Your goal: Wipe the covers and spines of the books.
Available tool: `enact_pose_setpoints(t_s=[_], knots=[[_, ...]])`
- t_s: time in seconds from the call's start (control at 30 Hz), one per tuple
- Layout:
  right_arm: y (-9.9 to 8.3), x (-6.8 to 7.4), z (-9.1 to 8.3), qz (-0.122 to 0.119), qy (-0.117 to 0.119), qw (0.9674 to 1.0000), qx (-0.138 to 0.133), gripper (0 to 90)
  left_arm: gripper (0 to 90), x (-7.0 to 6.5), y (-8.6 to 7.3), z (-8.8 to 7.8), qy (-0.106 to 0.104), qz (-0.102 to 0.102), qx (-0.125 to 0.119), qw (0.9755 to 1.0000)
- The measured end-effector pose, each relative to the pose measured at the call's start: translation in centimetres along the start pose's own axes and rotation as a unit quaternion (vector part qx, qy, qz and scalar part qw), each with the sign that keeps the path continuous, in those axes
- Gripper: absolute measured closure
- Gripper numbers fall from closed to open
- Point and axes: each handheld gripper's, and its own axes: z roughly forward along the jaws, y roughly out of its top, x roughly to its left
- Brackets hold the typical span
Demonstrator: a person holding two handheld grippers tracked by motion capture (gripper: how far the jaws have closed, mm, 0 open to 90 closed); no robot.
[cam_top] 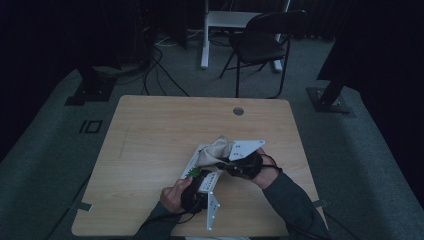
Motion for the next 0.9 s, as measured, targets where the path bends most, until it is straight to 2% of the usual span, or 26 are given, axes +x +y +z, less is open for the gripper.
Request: enact_pose_setpoints(t_s=[0.17, 0.4, 0.73, 0.9], knots=[[0.0, 0.5, -0.2, -0.004, 0.011, 0.9999, -0.003, 82.7, 77.2, 0.0, 0.0, 0.0, 0.001, 0.0, 0.0, 1.0], [0.0, 1.5, -0.3, -0.011, 0.039, 0.9991, -0.008, 82.7, 77.2, 0.1, 0.0, -0.1, 0.0, 0.011, 0.008, 0.9999], [0.1, 2.1, -0.4, -0.009, 0.076, 0.9968, -0.024, 82.8, 77.1, 0.1, -0.1, 0.0, 0.003, 0.0, 0.0, 1.0], [0.2, 2.3, -0.3, -0.01, 0.092, 0.9954, -0.024, 82.8, 77.2, 0.0, -0.1, 0.0, 0.001, 0.005, 0.006, 1.0]])
